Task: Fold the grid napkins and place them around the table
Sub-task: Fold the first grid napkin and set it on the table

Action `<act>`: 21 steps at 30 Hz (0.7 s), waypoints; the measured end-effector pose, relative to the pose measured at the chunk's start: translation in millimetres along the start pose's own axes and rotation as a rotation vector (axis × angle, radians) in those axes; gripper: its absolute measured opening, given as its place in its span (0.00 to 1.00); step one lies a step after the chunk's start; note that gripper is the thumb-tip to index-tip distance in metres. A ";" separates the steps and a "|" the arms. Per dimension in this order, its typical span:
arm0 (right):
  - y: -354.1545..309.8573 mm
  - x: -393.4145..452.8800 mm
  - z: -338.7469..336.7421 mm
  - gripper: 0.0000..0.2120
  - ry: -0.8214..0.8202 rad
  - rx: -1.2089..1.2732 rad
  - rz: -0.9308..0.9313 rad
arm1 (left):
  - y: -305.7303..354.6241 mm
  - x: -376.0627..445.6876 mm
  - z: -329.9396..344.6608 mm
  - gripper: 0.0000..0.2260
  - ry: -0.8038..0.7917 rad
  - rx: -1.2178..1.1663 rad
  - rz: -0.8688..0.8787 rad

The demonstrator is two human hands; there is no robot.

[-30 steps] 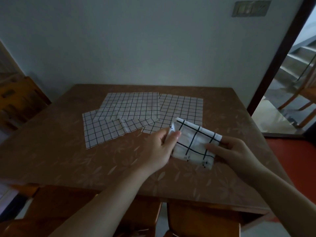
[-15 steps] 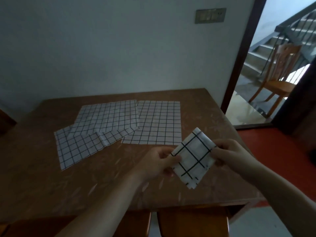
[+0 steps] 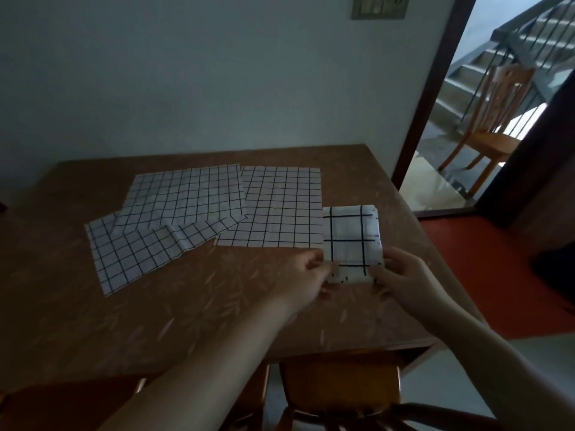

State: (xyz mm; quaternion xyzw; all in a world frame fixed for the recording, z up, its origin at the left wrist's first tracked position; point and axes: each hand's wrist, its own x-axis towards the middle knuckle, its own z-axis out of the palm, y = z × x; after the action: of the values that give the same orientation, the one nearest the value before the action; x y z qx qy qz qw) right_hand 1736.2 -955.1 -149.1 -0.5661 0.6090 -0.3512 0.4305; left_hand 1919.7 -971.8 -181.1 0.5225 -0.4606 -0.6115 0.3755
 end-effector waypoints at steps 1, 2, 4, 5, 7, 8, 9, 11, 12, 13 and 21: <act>1.6 0.1 -0.3 0.06 0.033 -0.023 -0.014 | -1.5 1.9 0.0 0.07 -0.013 -0.002 -0.001; 3.2 -0.3 -0.9 0.06 0.066 -0.046 -0.025 | -3.6 4.3 0.8 0.06 -0.020 -0.007 -0.007; 9.6 -2.1 -2.6 0.05 0.118 -0.073 -0.028 | -8.4 7.6 4.5 0.07 -0.033 -0.030 -0.016; 14.1 -3.5 -3.1 0.06 0.133 -0.081 -0.018 | -12.0 9.0 7.3 0.08 -0.046 -0.048 -0.024; 26.8 -5.4 -4.3 0.07 0.146 -0.120 0.021 | -22.6 10.8 14.4 0.09 -0.079 -0.088 -0.066; 34.2 -5.4 -4.8 0.07 0.143 -0.146 0.037 | -28.7 11.1 18.6 0.10 -0.097 -0.100 -0.093; 42.0 -4.3 -5.0 0.07 0.130 -0.167 0.054 | -36.3 12.6 22.7 0.09 -0.112 -0.102 -0.121; 59.9 0.7 -5.0 0.08 0.087 -0.193 0.096 | -53.2 16.8 31.5 0.07 -0.116 -0.122 -0.197; 70.4 5.1 -4.1 0.08 0.063 -0.202 0.120 | -62.0 19.3 35.7 0.07 -0.102 -0.147 -0.250; 81.7 10.2 -2.8 0.09 0.040 -0.214 0.141 | -70.9 22.1 39.3 0.08 -0.081 -0.169 -0.305; 170.1 54.4 11.6 0.08 -0.181 -0.300 0.230 | -140.5 51.1 64.1 0.09 0.210 0.058 -0.457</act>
State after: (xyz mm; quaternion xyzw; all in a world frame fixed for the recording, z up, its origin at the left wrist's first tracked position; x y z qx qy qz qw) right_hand 1681.7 -989.3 -316.1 -0.5797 0.6739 -0.1528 0.4318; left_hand 1850.9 -967.7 -328.5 0.6842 -0.3065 -0.6094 0.2581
